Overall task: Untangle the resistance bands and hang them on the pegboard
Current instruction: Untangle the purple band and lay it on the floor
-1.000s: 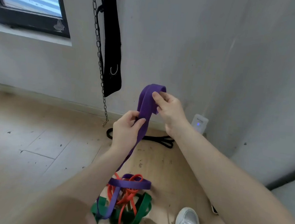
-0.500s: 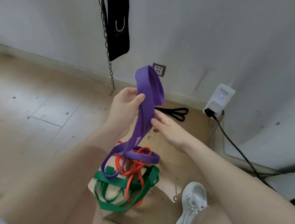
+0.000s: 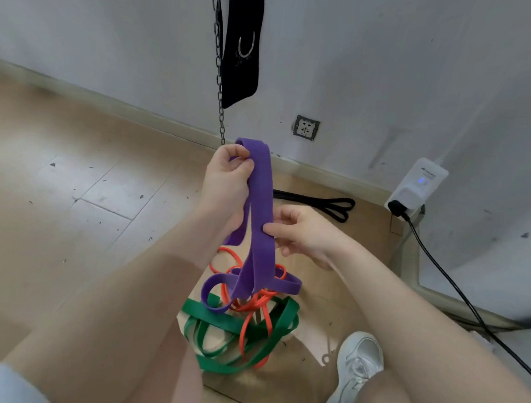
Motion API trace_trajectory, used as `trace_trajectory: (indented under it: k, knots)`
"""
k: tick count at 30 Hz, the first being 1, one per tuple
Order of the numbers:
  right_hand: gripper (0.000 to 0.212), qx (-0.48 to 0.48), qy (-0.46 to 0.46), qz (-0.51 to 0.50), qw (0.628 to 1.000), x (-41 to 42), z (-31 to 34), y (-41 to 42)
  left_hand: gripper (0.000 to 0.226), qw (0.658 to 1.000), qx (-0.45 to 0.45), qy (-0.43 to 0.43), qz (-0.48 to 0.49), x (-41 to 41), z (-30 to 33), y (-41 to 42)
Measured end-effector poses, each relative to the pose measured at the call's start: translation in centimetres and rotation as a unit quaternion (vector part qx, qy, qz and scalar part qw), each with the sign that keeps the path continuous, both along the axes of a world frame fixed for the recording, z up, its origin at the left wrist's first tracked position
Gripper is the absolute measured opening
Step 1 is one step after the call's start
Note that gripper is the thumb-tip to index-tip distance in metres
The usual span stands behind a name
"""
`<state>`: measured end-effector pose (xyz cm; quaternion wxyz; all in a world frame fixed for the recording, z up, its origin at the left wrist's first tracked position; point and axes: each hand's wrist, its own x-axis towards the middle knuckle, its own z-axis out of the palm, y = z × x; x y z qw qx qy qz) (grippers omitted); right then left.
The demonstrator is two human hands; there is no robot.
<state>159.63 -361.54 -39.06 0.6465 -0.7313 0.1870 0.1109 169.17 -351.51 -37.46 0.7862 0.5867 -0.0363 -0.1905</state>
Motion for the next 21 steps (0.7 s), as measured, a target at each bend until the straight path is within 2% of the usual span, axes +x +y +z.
trace_trajectory:
  k: [3, 5, 8, 11, 13, 15, 21]
  knots:
    - [0.008, -0.196, -0.058, -0.082, 0.975, 0.0, -0.3, 0.8, 0.016, 0.999, -0.028, 0.020, -0.005, -0.4, 0.5, 0.2]
    - [0.010, -0.216, -0.105, -0.119, 0.963, -0.3, 0.3, 1.0, 0.011, 0.999, 0.011, 0.016, -0.037, -0.7, 0.3, 0.7]
    - [0.008, -0.136, -0.161, -0.196, 0.958, -0.7, 2.7, 0.5, 0.029, 0.990, 0.121, -0.023, -0.062, -1.9, 0.1, 1.7]
    - [0.013, -0.064, -0.200, -0.274, 0.938, -0.4, 5.8, -0.1, 0.008, 0.976, 0.143, -0.127, -0.107, -4.0, 1.0, 2.1]
    - [0.018, -0.031, -0.218, -0.291, 0.931, 0.0, 8.2, -0.1, 0.009, 0.966, 0.130, -0.183, -0.127, -5.1, 2.4, 2.0]
    - [0.022, 0.011, -0.236, -0.294, 0.926, 0.4, 11.0, 0.0, 0.014, 0.965, 0.102, -0.218, -0.108, -5.5, 4.4, 1.8]
    - [0.027, 0.035, -0.334, -0.269, 0.903, -0.4, 23.0, 0.0, 0.018, 0.958, -0.017, -0.274, -0.083, -5.8, 14.7, 0.4]
